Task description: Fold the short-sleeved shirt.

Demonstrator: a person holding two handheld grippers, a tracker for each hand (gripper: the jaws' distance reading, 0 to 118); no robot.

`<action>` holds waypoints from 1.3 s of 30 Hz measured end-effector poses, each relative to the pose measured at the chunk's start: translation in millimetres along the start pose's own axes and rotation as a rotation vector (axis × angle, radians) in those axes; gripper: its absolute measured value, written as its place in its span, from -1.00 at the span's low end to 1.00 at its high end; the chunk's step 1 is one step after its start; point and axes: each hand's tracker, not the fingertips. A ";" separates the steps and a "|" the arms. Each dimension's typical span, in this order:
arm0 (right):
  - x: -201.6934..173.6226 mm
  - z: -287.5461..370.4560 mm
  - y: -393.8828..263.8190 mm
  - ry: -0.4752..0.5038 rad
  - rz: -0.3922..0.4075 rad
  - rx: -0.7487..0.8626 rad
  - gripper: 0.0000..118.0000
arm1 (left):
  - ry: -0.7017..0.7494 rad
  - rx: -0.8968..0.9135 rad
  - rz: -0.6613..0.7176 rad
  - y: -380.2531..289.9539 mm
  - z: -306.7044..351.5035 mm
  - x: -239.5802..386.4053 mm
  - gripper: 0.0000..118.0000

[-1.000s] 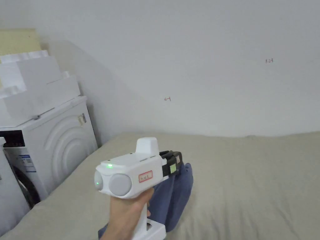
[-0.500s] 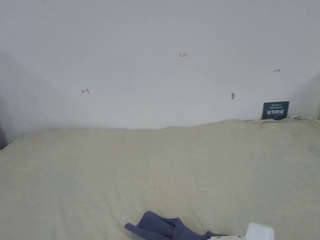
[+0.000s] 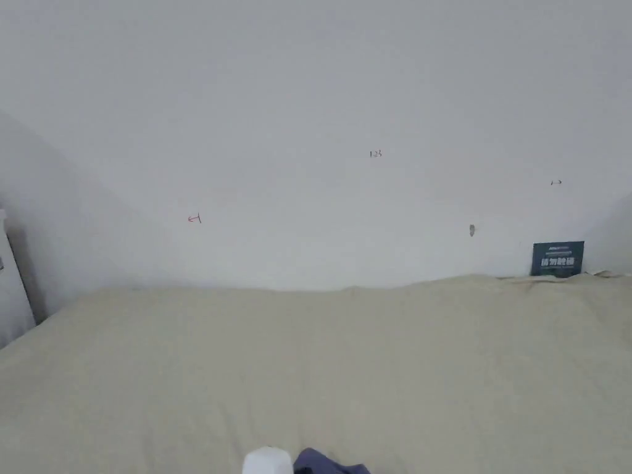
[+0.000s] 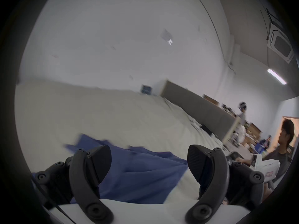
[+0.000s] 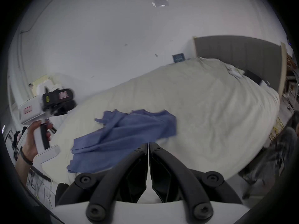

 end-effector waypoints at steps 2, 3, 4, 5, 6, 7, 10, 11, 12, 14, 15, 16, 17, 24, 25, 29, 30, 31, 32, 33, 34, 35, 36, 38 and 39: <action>-16.3 -2.6 10.2 0.049 0.037 0.033 -0.97 | 0.103 0.093 -0.003 1.5 58.6 -7.7 0.72; -25.0 -4.0 15.3 0.068 0.060 0.052 -0.97 | 0.154 0.129 0.003 -0.5 87.5 -11.4 0.72; -32.8 -5.0 18.7 0.082 0.078 0.058 -0.97 | 0.197 0.141 0.007 -3.0 108.6 -13.2 0.72; -41.3 -5.8 21.9 0.100 0.093 0.059 -0.97 | 0.242 0.159 0.011 -8.2 132.3 -14.8 0.72; -49.6 -6.0 24.0 0.121 0.105 0.063 -0.97 | 0.295 0.200 0.024 -16.6 152.2 -13.1 0.72; -55.5 -6.4 24.9 0.141 0.109 0.062 -0.97 | 0.327 0.221 0.034 -22.7 167.7 -14.1 0.72; -72.2 -5.1 23.4 0.184 0.125 0.066 -0.97 | 0.419 0.244 0.063 -45.7 202.1 -11.8 0.70; -77.1 -5.0 22.8 0.190 0.138 0.065 -0.97 | 0.441 0.248 0.068 -52.9 208.8 -11.5 0.69; -81.2 -4.9 22.0 0.192 0.149 0.061 -0.97 | 0.440 0.223 0.064 -58.4 212.4 -10.4 0.66; -87.1 -3.6 19.6 0.199 0.170 0.063 -0.97 | 0.479 0.212 0.060 -67.8 214.4 -5.5 0.40; -88.9 -3.1 18.8 0.198 0.177 0.060 -0.97 | 0.483 0.208 0.050 -71.7 215.1 -2.4 0.20; -90.0 -2.8 18.0 0.199 0.183 0.058 -0.97 | 0.498 0.206 0.041 -74.4 214.9 0.9 -0.13; -90.8 -2.1 16.5 0.199 0.188 0.058 -0.97 | 0.516 0.197 0.039 -77.3 214.3 4.6 -0.28; -83.2 -0.4 6.3 0.180 0.159 0.052 -0.96 | 0.445 0.190 0.073 -86.1 210.9 14.2 -1.00; -82.5 0.5 4.8 0.174 0.158 0.056 -0.96 | 0.454 0.177 0.054 -86.5 209.4 15.7 -1.00; -80.8 3.4 4.0 0.147 0.153 0.067 -0.97 | 0.491 0.123 0.017 -90.1 202.7 16.7 -1.00; -80.3 3.5 3.5 0.143 0.152 0.068 -0.97 | 0.484 0.107 0.014 -92.0 201.6 15.1 -1.00; -79.3 3.3 3.3 0.143 0.150 0.067 -0.97 | 0.493 0.096 0.012 -93.3 199.9 14.4 -1.00; -78.8 3.3 3.3 0.144 0.150 0.064 -0.97 | 0.508 0.083 0.004 -94.6 198.4 13.4 -1.00; -78.6 3.4 3.1 0.142 0.150 0.063 -0.97 | 0.510 0.082 -0.004 -95.6 198.2 11.6 -1.00; -78.2 3.3 3.0 0.143 0.150 0.062 -0.97 | 0.509 0.076 -0.008 -96.9 198.3 9.0 -1.00; -77.4 2.6 3.2 0.143 0.150 0.055 -0.97 | 0.513 0.063 -0.014 -97.2 196.0 5.7 -1.00; -76.5 2.0 2.7 0.140 0.148 0.054 -0.97 | 0.519 0.049 -0.021 -97.2 192.6 1.2 -1.00; -73.6 -0.3 1.9 0.141 0.143 0.045 -0.97 | 0.537 0.031 -0.032 -98.8 184.7 -10.8 -1.00; -71.3 -2.7 0.8 0.139 0.138 0.038 -0.97 | 0.532 0.016 -0.025 -98.4 179.1 -19.6 -1.00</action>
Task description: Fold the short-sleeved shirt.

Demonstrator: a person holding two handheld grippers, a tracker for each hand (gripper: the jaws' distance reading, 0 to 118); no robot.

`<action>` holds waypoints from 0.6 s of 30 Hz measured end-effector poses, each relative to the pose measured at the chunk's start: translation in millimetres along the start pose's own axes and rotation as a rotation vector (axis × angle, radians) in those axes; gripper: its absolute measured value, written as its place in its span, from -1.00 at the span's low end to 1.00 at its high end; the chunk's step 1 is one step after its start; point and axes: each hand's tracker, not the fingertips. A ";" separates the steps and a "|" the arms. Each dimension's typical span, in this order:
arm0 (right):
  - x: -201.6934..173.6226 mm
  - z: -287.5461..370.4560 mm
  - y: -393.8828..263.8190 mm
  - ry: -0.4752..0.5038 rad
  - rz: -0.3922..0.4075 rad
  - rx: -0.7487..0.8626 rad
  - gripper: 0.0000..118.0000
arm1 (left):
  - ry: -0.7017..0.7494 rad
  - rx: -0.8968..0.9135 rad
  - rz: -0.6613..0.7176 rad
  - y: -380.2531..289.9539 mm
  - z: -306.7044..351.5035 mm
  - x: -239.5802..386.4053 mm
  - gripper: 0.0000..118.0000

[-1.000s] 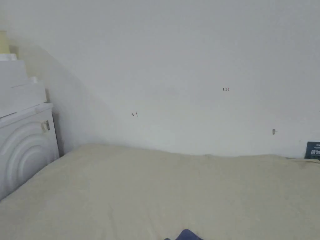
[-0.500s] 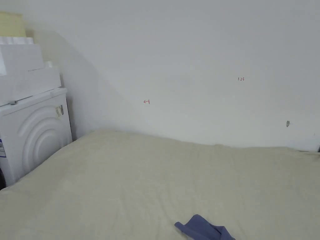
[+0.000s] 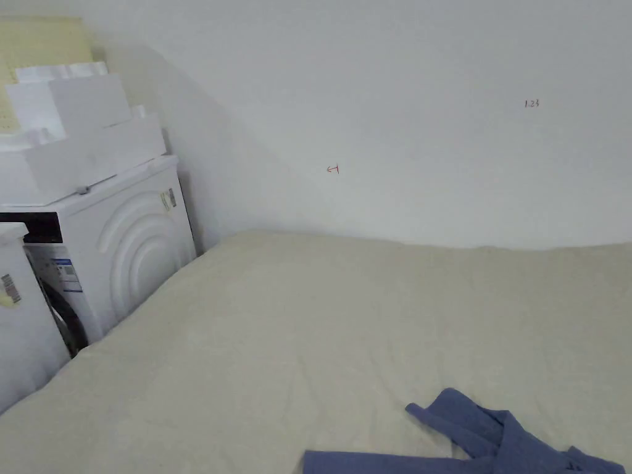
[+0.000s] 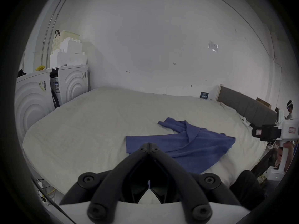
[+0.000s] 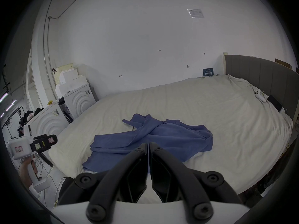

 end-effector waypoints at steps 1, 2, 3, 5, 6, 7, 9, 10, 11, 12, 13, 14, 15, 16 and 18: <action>1.2 -1.3 -1.0 -0.003 -0.003 -0.004 -0.97 | -0.005 -0.011 0.006 0.6 -8.8 -4.0 -1.00; 2.3 -2.6 -1.9 -0.007 -0.005 -0.009 -0.97 | -0.008 -0.018 0.018 1.9 -20.0 -8.7 -1.00; 3.5 -3.7 -2.5 -0.010 -0.009 -0.015 -0.97 | -0.003 -0.038 0.029 4.2 -33.0 -13.2 -1.00; 5.8 -6.3 -4.4 -0.017 -0.014 -0.027 -0.97 | -0.014 -0.050 0.030 8.7 -59.3 -22.2 -0.95; 7.1 -7.5 -5.4 -0.020 -0.017 -0.032 -0.97 | -0.014 -0.073 0.028 10.8 -77.3 -26.7 -0.89; 8.4 -9.0 -6.1 -0.024 -0.019 -0.040 -0.97 | -0.015 -0.090 0.024 12.6 -93.3 -29.7 -0.79; 12.3 -12.3 -8.9 -0.038 -0.024 -0.056 -0.97 | 0.000 -0.170 -0.002 10.7 -134.9 -38.6 -0.45; 14.1 -13.2 -9.9 -0.043 -0.028 -0.063 -0.97 | 0.024 -0.200 0.001 8.6 -152.8 -42.2 0.05; 16.2 -14.2 -11.0 -0.050 -0.036 -0.073 -0.97 | 0.046 -0.257 0.004 4.9 -174.8 -46.8 0.33; 18.8 -14.9 -13.0 -0.055 -0.048 -0.081 -0.97 | 0.032 -0.278 0.022 0.9 -192.9 -51.8 0.44; 21.1 -15.6 -14.4 -0.061 -0.058 -0.089 -0.97 | 0.014 -0.294 0.035 -1.3 -206.3 -56.6 0.41; 23.8 -16.2 -15.6 -0.072 -0.068 -0.097 -0.97 | 0.008 -0.314 0.039 -2.0 -221.4 -59.5 0.41; 26.5 -17.0 -16.5 -0.081 -0.073 -0.105 -0.97 | 0.015 -0.336 0.038 -3.4 -235.5 -62.0 0.41; 28.3 -17.4 -17.1 -0.091 -0.075 -0.113 -0.97 | 0.028 -0.338 0.022 -4.1 -246.0 -61.7 0.41; 33.3 -18.7 -18.5 -0.113 -0.082 -0.133 -0.97 | 0.028 -0.354 0.018 -5.4 -265.1 -62.1 0.40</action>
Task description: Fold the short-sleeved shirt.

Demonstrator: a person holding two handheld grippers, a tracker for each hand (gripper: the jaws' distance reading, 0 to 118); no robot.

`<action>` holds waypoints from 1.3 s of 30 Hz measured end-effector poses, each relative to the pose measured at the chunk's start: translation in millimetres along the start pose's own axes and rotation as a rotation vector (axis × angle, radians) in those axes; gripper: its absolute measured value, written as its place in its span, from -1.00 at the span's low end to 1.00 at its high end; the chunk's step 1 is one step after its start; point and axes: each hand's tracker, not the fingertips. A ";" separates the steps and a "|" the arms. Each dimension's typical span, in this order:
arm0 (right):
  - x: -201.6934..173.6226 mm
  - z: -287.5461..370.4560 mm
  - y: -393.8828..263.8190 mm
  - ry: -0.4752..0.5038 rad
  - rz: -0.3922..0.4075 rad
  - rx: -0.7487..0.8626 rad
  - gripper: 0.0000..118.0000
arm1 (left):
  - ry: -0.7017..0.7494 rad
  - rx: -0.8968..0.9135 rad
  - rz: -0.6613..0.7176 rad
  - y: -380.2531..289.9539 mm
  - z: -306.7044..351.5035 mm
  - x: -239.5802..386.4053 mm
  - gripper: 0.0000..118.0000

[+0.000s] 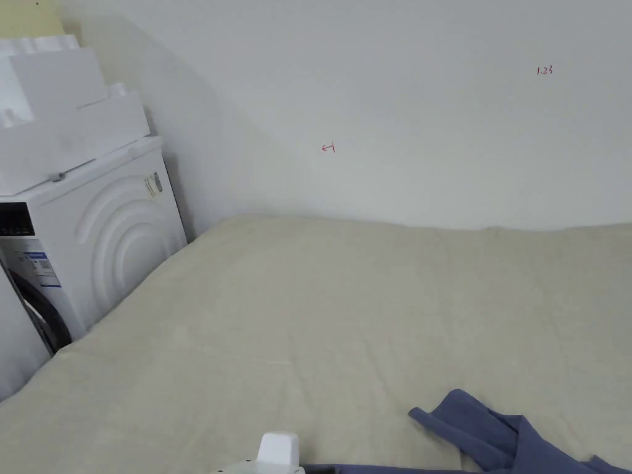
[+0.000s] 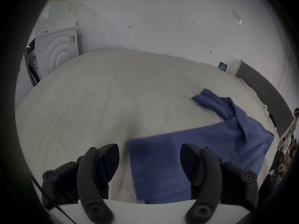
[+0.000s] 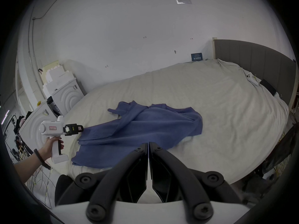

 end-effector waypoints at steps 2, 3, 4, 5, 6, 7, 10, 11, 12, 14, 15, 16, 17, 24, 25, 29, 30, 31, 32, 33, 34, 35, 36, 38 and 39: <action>4.6 -1.6 -1.2 -0.015 -0.006 -0.011 -0.97 | -0.017 -0.020 0.013 1.9 -11.4 -1.2 0.36; 7.1 -2.8 -1.9 -0.021 -0.009 -0.018 -0.97 | -0.005 -0.041 0.034 1.9 -19.2 -1.5 0.24; 9.0 -4.2 -2.2 -0.026 -0.012 -0.026 -0.97 | 0.015 -0.068 0.060 1.5 -25.5 -2.5 0.02; 10.7 -6.0 -2.7 -0.032 -0.014 -0.031 -0.97 | 0.039 -0.074 0.070 -1.0 -29.1 -2.3 -0.04; 11.8 -7.2 -3.5 -0.037 -0.017 -0.034 -0.97 | 0.085 -0.051 0.038 -3.9 -28.8 -0.2 -0.04; 12.8 -8.4 -3.8 -0.038 -0.018 -0.040 -0.97 | 0.049 -0.031 0.030 -4.9 -27.2 1.5 -0.04; 13.7 -12.5 -5.1 -0.037 -0.019 -0.048 -0.97 | 0.076 -0.032 -0.052 -7.9 -23.7 13.7 -0.06; 13.5 -14.0 -5.4 -0.031 -0.021 -0.051 -0.97 | 0.095 -0.027 -0.082 -9.4 -22.3 17.8 -0.09; 12.8 -15.6 -5.6 -0.024 -0.023 -0.053 -0.97 | 0.092 -0.031 -0.083 -11.1 -21.3 21.6 -0.14; 10.8 -17.5 -6.7 -0.013 -0.025 -0.052 -0.97 | 0.085 -0.026 -0.086 -14.5 -21.0 27.5 -0.19; 9.9 -18.2 -7.4 -0.006 -0.024 -0.052 -0.97 | 0.091 -0.023 -0.089 -16.6 -22.0 29.4 -0.19; 9.0 -18.8 -7.8 -0.001 -0.024 -0.052 -0.97 | 0.091 -0.020 -0.089 -18.2 -23.2 29.5 -0.17; 8.3 -19.1 -8.0 0.003 -0.024 -0.055 -0.97 | 0.090 -0.016 -0.081 -18.4 -24.1 25.7 -0.17; 7.2 -16.2 -11.1 0.003 -0.022 -0.060 -0.97 | 0.078 -0.034 -0.028 -20.3 -13.1 32.7 -0.80; 8.1 -15.4 -11.7 0.000 -0.025 -0.060 -0.97 | 0.037 -0.056 -0.039 -22.0 -11.8 35.0 -0.83; 13.5 -16.4 -11.3 -0.004 -0.042 -0.061 -0.97 | 0.058 -0.073 -0.069 -23.3 -16.5 36.5 -0.84; 13.2 -17.1 -9.3 -0.003 -0.041 -0.057 -0.97 | 0.053 -0.099 -0.056 -20.3 -20.7 34.0 -0.84; 12.6 -19.0 -5.9 0.001 -0.034 -0.054 -0.97 | 0.046 -0.122 -0.051 -17.9 -23.9 32.3 -0.84; 11.8 -22.0 -0.6 0.010 -0.014 -0.048 -0.95 | 0.043 -0.135 -0.058 -15.9 -25.9 31.3 -0.84; 9.4 -27.1 8.6 0.023 0.036 -0.036 -0.91 | 0.038 -0.148 -0.066 -12.9 -26.7 30.2 -0.84; 7.0 -32.9 17.8 0.040 0.081 -0.025 -0.74 | 0.035 -0.157 -0.076 -11.3 -26.8 30.2 -0.85; 4.7 -42.6 31.1 0.054 0.160 -0.009 -0.40 | 0.034 -0.164 -0.077 -9.6 -26.6 30.3 -0.85; 2.4 -54.7 45.7 0.056 0.231 -0.006 0.00 | 0.033 -0.173 -0.071 -7.6 -27.2 29.7 -0.85; -1.8 -85.0 76.4 0.045 0.334 -0.009 0.14 | 0.027 -0.196 -0.049 -3.7 -28.4 27.3 -0.85; -3.9 -105.2 95.0 0.056 0.379 -0.047 0.39 | 0.024 -0.205 -0.040 -1.9 -29.0 26.7 -0.85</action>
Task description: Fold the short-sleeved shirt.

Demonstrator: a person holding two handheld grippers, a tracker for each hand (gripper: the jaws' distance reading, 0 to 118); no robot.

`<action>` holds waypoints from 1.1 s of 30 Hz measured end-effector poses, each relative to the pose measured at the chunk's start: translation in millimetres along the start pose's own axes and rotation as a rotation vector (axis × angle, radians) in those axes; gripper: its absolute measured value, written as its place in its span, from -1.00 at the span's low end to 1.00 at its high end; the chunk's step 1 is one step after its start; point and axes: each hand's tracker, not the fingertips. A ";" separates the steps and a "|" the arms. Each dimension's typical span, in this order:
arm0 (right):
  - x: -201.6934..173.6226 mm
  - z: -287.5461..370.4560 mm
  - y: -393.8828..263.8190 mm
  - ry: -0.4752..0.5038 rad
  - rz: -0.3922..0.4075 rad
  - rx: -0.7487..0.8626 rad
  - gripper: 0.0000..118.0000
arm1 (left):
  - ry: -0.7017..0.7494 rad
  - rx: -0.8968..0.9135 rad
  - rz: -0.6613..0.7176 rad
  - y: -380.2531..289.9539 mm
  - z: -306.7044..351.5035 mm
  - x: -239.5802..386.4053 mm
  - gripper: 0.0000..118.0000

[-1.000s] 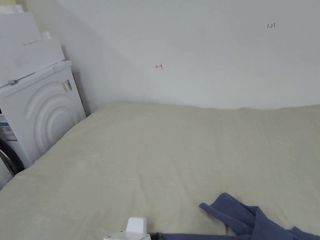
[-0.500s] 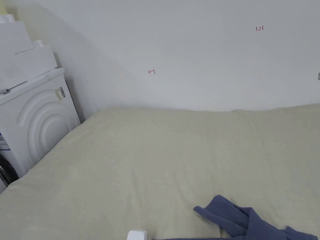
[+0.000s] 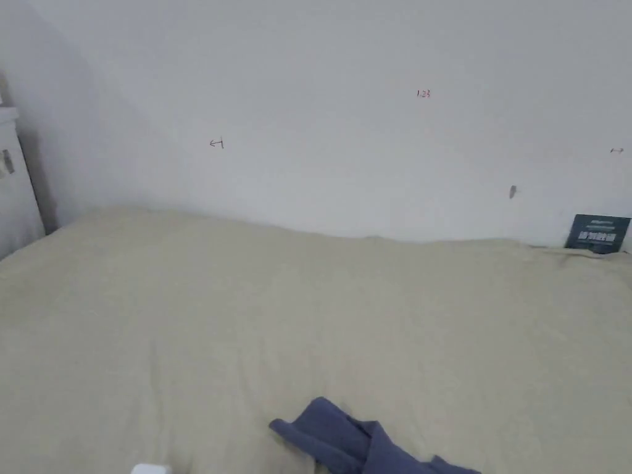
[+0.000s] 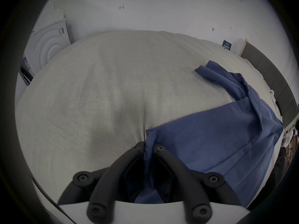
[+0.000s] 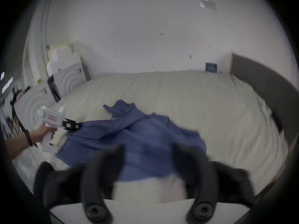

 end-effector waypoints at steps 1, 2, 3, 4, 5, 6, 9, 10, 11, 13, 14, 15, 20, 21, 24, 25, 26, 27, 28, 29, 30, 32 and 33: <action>3.0 -14.8 14.9 0.010 0.026 -0.008 0.66 | -0.003 -0.007 0.007 1.2 -0.2 -0.4 -0.85; 5.1 -36.0 32.9 0.023 0.045 -0.023 0.66 | -0.005 -0.014 0.009 2.6 -1.5 -2.0 -0.85; 9.2 -59.7 48.1 0.031 0.071 -0.058 0.66 | -0.007 -0.018 0.011 3.1 -2.0 -2.8 -0.85; 8.2 -80.8 61.1 0.037 0.097 -0.088 0.66 | -0.009 -0.021 0.014 3.1 -1.9 -3.0 -0.85; 5.4 -105.7 73.1 0.053 0.122 -0.110 0.66 | -0.009 -0.021 0.018 3.2 -1.8 -3.3 -0.84; 1.7 -132.2 83.7 0.079 0.159 -0.157 0.66 | -0.012 -0.021 0.023 2.6 -1.8 -4.0 -0.85; -9.9 -204.1 102.2 0.117 0.208 -0.270 0.64 | -0.027 -0.013 0.054 1.4 -1.0 -8.4 -0.84; -13.1 -221.4 105.8 0.136 0.198 -0.288 0.53 | -0.031 -0.010 0.058 0.5 -1.6 -10.0 -0.84; -15.6 -240.3 108.2 0.151 0.197 -0.322 0.35 | -0.035 -0.006 0.064 -0.3 -1.4 -11.2 -0.84; -23.0 -269.1 111.4 0.147 0.206 -0.339 -0.12 | -0.036 0.000 0.076 -0.8 -1.3 -10.8 -0.84; -26.3 -278.7 112.1 0.150 0.223 -0.347 -0.13 | -0.036 -0.001 0.071 -0.6 -1.7 -10.5 -0.84; -28.9 -286.7 111.5 0.163 0.241 -0.351 -0.13 | -0.039 -0.010 0.056 1.3 -2.2 -11.1 -0.84; -36.0 -320.4 102.5 0.189 0.291 -0.460 -0.06 | -0.070 -0.020 0.098 2.9 -3.8 -19.9 -0.84; -34.8 -323.9 101.5 0.184 0.289 -0.462 -0.05 | -0.076 -0.014 0.112 1.4 -3.8 -21.3 -0.84; -28.2 -316.4 104.3 0.200 0.176 -0.469 -0.42 | -0.079 0.003 0.121 -3.4 -4.5 -21.7 -0.84; -27.8 -314.0 103.8 0.212 0.180 -0.471 -0.82 | -0.077 0.008 0.121 -4.4 -4.2 -20.3 -0.84; -28.5 -311.6 102.8 0.218 0.178 -0.467 -0.89 | -0.069 0.016 0.117 -5.9 -3.3 -17.8 -0.84; -31.5 -307.0 101.0 0.214 0.183 -0.458 -0.90 | -0.062 0.024 0.112 -7.1 -2.6 -15.8 -0.84; -32.2 -303.3 99.8 0.201 0.191 -0.434 -0.90 | -0.056 0.031 0.111 -8.0 -1.5 -14.5 -0.84; -31.1 -299.9 98.8 0.205 0.181 -0.435 -0.91 | -0.056 0.039 0.117 -9.2 0.0 -14.6 -0.84; -27.3 -293.5 98.2 0.227 0.119 -0.419 -0.92 | -0.071 0.054 0.140 -8.4 5.9 -18.2 -0.84; -25.4 -268.7 100.6 0.242 0.043 -0.362 -0.93 | -0.120 0.127 0.303 -11.0 24.4 -27.5 -0.85; -23.2 -250.1 102.6 0.253 0.037 -0.310 -0.93 | -0.169 0.153 0.368 -13.9 36.3 -31.7 -0.85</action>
